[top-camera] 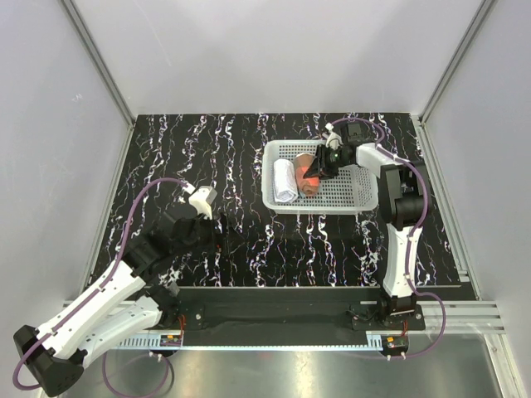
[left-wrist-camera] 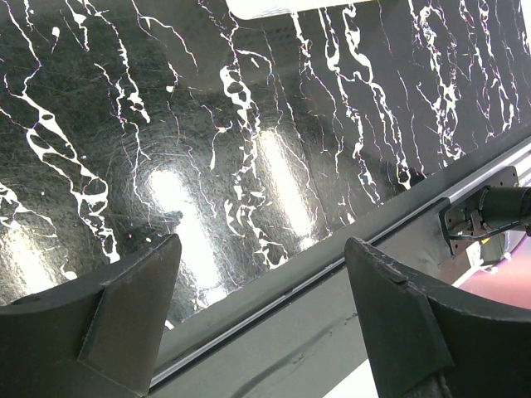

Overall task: Roll the towels
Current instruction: Place the rolled towel into the container

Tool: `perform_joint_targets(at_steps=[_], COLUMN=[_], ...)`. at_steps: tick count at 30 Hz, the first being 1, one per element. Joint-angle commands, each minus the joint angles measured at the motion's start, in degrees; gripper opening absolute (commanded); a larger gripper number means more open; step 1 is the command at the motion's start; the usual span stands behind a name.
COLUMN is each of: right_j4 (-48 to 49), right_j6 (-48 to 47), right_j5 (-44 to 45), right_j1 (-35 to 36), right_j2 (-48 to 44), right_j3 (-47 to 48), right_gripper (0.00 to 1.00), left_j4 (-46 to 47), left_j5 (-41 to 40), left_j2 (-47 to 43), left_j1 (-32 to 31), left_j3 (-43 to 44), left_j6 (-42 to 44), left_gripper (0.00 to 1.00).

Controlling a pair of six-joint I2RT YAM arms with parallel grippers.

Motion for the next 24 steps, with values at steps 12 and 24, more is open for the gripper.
perform_joint_targets(at_steps=[12,24], right_j4=[-16.22,-28.87], right_j6=[4.14,3.18], right_j5=[3.29,7.25], right_j1=[-0.16,-0.16], right_j2=[-3.74,-11.12], right_j3=[-3.86,5.8], right_gripper=[1.0,1.0], left_j4=[1.45,1.54], left_j5=[-1.33,-2.64], left_j2=[-0.52,1.41], left_j1=[0.22,0.22], left_j3=[0.11,0.2], left_j6=[-0.07,-0.07], left_gripper=[0.86,0.86])
